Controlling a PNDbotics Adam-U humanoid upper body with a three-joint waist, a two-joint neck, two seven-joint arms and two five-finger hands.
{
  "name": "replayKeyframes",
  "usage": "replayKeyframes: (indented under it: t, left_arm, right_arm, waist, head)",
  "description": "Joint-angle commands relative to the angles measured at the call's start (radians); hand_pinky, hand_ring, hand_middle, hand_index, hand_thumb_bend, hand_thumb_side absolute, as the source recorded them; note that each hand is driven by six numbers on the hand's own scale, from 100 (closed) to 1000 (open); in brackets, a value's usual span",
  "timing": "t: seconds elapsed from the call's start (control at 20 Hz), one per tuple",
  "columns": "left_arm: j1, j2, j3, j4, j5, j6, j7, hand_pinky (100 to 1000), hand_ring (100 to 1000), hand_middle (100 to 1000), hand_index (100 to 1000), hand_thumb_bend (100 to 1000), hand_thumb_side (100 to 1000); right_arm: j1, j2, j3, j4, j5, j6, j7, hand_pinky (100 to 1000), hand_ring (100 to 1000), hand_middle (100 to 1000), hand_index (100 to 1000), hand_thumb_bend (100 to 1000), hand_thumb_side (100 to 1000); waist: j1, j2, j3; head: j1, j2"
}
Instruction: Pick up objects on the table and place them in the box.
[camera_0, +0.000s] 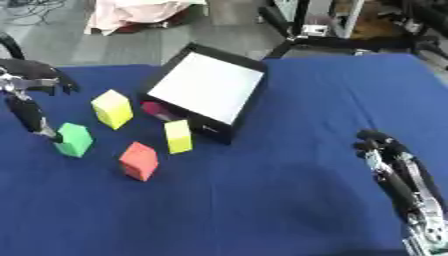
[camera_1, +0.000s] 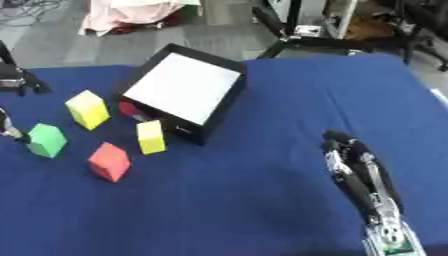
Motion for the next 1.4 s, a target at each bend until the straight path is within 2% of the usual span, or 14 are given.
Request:
replayKeyframes:
  t: [0.05, 0.5, 0.9, 1.0, 1.1, 1.15, 1.2, 1.25, 1.35, 1.4]
  left_arm:
    - [-0.026, 0.007, 0.017, 0.038, -0.019, -0.008, 0.028, 828, 733, 789, 923, 614, 301]
    - [-0.039, -0.059, 0.013, 0.155, -0.048, -0.016, 0.08, 820, 716, 775, 908, 581, 297]
    - [-0.054, -0.116, 0.017, 0.23, -0.115, -0.021, 0.111, 812, 690, 751, 882, 515, 290]
    - [-0.055, -0.123, 0.018, 0.242, -0.127, -0.024, 0.117, 801, 662, 714, 850, 491, 287]
    - [-0.056, -0.125, 0.021, 0.25, -0.134, -0.026, 0.118, 744, 586, 615, 772, 446, 277]
    - [-0.056, -0.125, 0.023, 0.251, -0.135, -0.026, 0.118, 702, 523, 537, 703, 416, 273]
    - [-0.057, -0.124, 0.026, 0.25, -0.134, -0.025, 0.12, 678, 491, 497, 662, 398, 271]
    - [-0.058, -0.121, 0.031, 0.247, -0.131, -0.022, 0.123, 626, 422, 414, 566, 362, 269]
    - [-0.064, -0.112, 0.041, 0.232, -0.122, -0.011, 0.129, 565, 341, 320, 477, 329, 272]
    - [-0.071, -0.106, 0.044, 0.221, -0.118, -0.006, 0.127, 560, 333, 310, 468, 325, 275]
  right_arm:
    - [-0.006, -0.017, -0.004, -0.011, 0.003, -0.001, 0.001, 796, 774, 761, 800, 100, 587]
    - [-0.006, -0.015, -0.004, -0.01, 0.002, -0.001, 0.001, 796, 774, 761, 800, 100, 591]
    - [-0.005, -0.013, -0.004, -0.01, 0.001, 0.0, 0.001, 796, 774, 761, 800, 100, 592]
    - [-0.005, -0.013, -0.004, -0.01, 0.001, 0.0, 0.001, 796, 774, 761, 800, 100, 592]
    - [-0.005, -0.013, -0.004, -0.01, 0.001, 0.0, 0.001, 796, 774, 761, 800, 100, 593]
    - [-0.005, -0.013, -0.004, -0.009, 0.001, 0.0, 0.001, 796, 774, 761, 800, 100, 593]
    - [-0.005, -0.013, -0.005, -0.01, 0.001, 0.0, 0.001, 796, 774, 760, 800, 100, 593]
    - [-0.005, -0.013, -0.005, -0.009, 0.001, 0.0, 0.0, 796, 774, 760, 800, 100, 592]
    - [-0.005, -0.013, -0.005, -0.009, 0.001, 0.0, 0.0, 796, 774, 760, 800, 100, 592]
    - [-0.005, -0.013, -0.005, -0.009, 0.002, 0.0, 0.0, 796, 774, 760, 800, 100, 592]
  waist:
    - [0.011, -0.024, 0.001]
    - [0.009, -0.024, 0.001]
    - [0.006, -0.023, 0.001]
    - [0.006, -0.023, 0.001]
    - [0.006, -0.022, 0.0]
    - [0.006, -0.022, 0.0]
    - [0.006, -0.022, 0.001]
    - [0.006, -0.022, 0.001]
    - [0.006, -0.023, 0.001]
    - [0.007, -0.024, 0.001]
  head:
    - [-0.003, -0.002]
    - [-0.002, -0.002]
    - [0.0, -0.002]
    - [0.0, -0.002]
    - [0.0, -0.002]
    - [-0.001, -0.002]
    - [-0.001, -0.002]
    - [-0.002, -0.002]
    - [-0.003, -0.002]
    - [-0.003, -0.002]
